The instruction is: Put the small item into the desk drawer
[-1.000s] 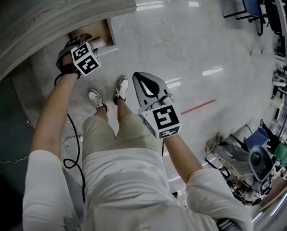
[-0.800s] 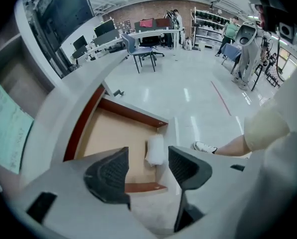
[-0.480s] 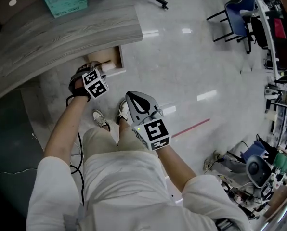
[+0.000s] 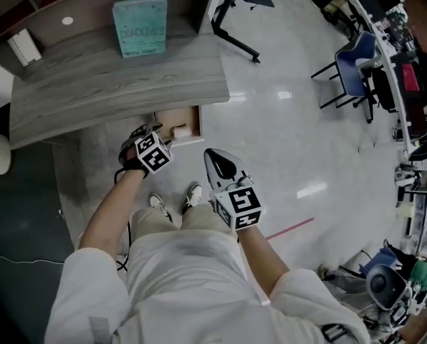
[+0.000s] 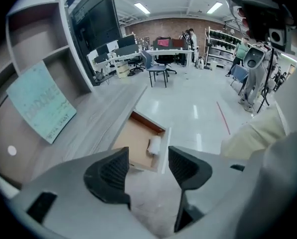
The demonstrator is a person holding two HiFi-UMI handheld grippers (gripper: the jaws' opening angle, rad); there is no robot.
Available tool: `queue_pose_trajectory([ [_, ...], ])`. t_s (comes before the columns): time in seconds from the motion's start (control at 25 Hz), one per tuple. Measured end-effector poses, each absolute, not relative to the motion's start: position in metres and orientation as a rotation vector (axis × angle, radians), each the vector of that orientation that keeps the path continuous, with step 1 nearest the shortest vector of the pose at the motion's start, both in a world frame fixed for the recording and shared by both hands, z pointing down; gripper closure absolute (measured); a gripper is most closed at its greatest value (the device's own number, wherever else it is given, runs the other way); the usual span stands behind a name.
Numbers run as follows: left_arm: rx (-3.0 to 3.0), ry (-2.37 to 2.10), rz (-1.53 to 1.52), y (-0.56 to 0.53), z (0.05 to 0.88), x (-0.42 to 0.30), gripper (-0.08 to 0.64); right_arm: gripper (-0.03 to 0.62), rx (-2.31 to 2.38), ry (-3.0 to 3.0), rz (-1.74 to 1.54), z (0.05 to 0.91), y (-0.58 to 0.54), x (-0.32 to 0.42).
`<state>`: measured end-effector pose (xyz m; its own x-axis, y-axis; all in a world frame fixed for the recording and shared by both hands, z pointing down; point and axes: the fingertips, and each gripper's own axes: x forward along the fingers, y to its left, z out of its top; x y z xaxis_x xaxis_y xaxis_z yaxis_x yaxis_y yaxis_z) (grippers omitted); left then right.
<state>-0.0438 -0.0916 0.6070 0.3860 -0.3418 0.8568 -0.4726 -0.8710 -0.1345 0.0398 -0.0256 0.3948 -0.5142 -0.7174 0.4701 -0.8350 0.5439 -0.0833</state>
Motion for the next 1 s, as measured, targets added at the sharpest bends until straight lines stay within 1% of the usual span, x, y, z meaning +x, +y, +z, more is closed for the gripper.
queue_pose_trajectory([
  [0.24,2.485,-0.797,1.437,-0.08,0.574,-0.052,0.328,0.594,1.241,-2.476,0.368,0.362,-0.022,0.029],
  [0.68,2.453,-0.902,1.25,-0.086,0.537,-0.057,0.328,0.594,1.224,-2.532,0.427,0.349,-0.028,0.042],
  [0.92,2.446,-1.013,1.138,-0.11,0.509,-0.057,0.355,0.594,1.257,-2.56,0.411,0.329,-0.047,0.062],
  [1.0,2.44,-1.052,1.098,-0.119,0.497,-0.058,0.375,0.594,1.271,-2.566,0.404,0.324,-0.055,0.07],
])
